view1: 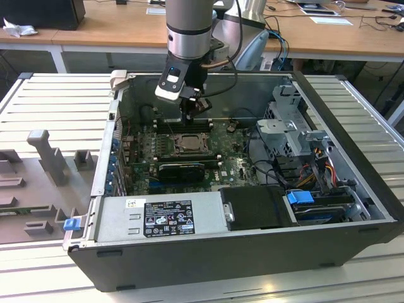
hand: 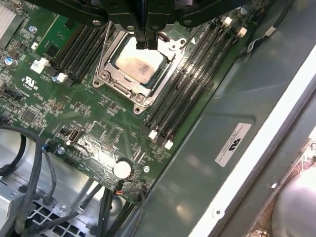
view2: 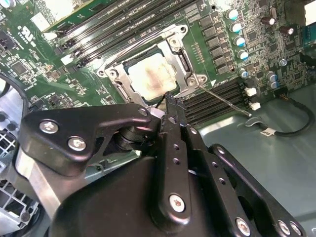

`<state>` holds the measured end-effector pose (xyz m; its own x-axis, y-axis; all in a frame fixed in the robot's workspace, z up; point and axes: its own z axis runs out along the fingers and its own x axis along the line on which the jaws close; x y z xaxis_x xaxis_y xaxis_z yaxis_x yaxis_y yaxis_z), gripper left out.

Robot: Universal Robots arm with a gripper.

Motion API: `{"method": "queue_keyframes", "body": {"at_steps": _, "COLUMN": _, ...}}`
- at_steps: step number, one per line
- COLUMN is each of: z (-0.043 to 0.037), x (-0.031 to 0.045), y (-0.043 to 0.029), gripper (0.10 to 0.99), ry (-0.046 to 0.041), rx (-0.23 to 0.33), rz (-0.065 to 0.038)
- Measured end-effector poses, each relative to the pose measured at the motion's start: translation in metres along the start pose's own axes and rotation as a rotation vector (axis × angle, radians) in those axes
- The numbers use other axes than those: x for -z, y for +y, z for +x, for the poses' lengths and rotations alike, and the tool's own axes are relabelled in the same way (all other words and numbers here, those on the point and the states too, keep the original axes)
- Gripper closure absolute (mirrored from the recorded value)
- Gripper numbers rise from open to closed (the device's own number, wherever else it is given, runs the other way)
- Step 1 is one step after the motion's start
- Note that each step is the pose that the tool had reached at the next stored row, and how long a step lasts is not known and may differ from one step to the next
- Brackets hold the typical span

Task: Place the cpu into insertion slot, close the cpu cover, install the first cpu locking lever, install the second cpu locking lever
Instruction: 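Install the first cpu locking lever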

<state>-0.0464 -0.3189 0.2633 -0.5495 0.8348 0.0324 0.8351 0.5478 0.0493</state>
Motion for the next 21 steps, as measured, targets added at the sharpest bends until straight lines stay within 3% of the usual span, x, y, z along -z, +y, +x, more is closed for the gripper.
{"method": "queue_keyframes", "body": {"at_steps": 11, "z": 0.0, "x": 0.0, "y": 0.0, "gripper": 0.98, "ry": 0.0043, "rx": 0.088, "rz": 0.003}}
{"method": "queue_keyframes", "body": {"at_steps": 21, "z": 0.0, "x": -0.0002, "y": -0.0001, "gripper": 0.98, "ry": 0.0121, "rx": 0.245, "rz": 0.008}}
